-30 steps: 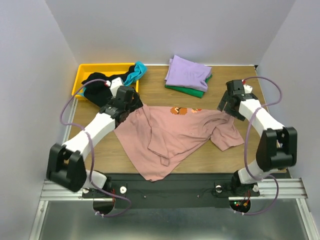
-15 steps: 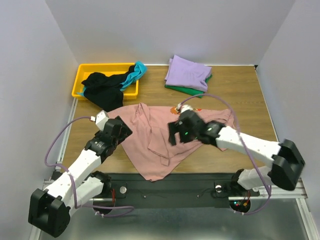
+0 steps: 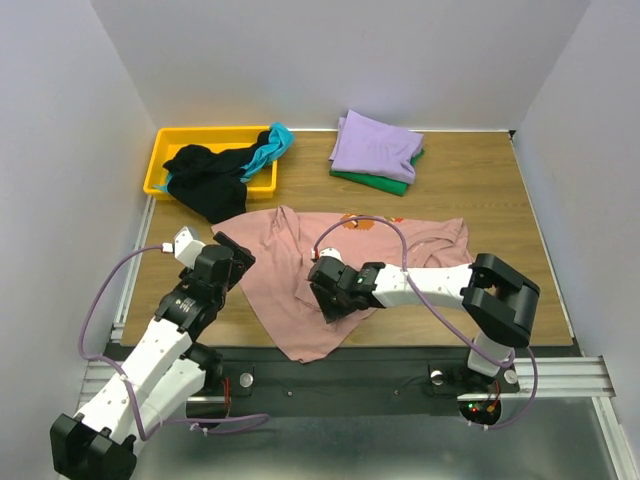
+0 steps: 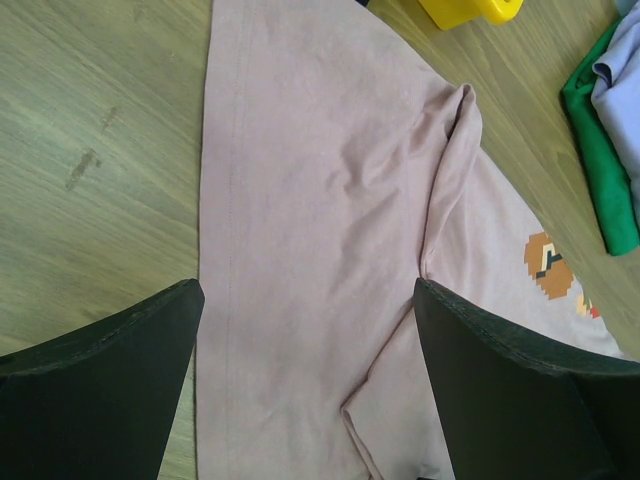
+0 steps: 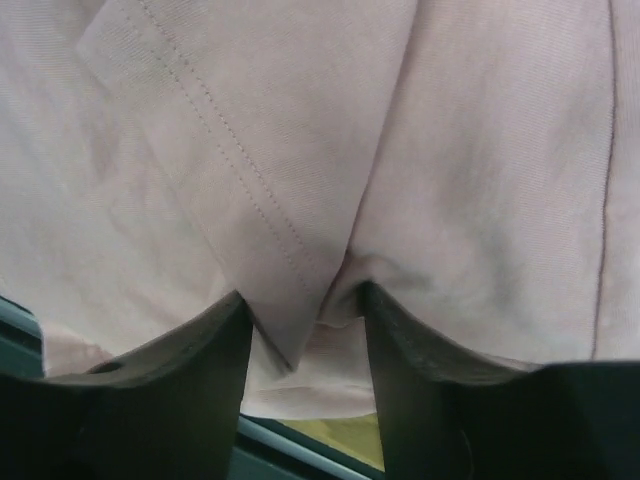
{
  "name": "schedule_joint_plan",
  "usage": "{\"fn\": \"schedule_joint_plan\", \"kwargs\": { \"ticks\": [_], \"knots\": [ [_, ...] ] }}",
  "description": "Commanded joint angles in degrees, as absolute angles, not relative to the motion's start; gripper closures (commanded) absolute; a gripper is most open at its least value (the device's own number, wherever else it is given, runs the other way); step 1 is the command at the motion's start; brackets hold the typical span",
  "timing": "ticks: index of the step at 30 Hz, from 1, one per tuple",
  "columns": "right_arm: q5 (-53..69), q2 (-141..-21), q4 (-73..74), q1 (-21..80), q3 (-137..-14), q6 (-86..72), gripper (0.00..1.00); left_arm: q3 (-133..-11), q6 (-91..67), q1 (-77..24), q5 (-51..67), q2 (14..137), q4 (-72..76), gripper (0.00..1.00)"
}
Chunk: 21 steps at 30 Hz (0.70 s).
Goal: Fold and stack the t-shirts
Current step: Flatten the tshirt out
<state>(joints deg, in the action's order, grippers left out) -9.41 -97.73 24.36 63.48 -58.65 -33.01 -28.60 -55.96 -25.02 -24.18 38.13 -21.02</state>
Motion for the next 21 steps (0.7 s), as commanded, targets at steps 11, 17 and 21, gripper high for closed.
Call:
{"fn": "schedule_joint_plan", "kwargs": {
  "ticks": [11, 17, 21],
  "knots": [
    [-10.5, -96.2, 22.1, 64.3, -60.6, -34.7, 0.68, -28.2, -56.4, -24.8, -26.6, 39.4, -20.5, 0.02],
    [-10.5, -95.3, 22.5, 65.3, -61.0, -35.3, 0.85, -28.2, -56.3, -24.8, -27.0, 40.3, -20.0, 0.02],
    [-12.9, -93.7, 24.9, 65.5, -62.0, -35.7, 0.91, -28.3, -56.0, -24.8, -27.2, 40.5, -19.6, 0.02]
  ]
}}
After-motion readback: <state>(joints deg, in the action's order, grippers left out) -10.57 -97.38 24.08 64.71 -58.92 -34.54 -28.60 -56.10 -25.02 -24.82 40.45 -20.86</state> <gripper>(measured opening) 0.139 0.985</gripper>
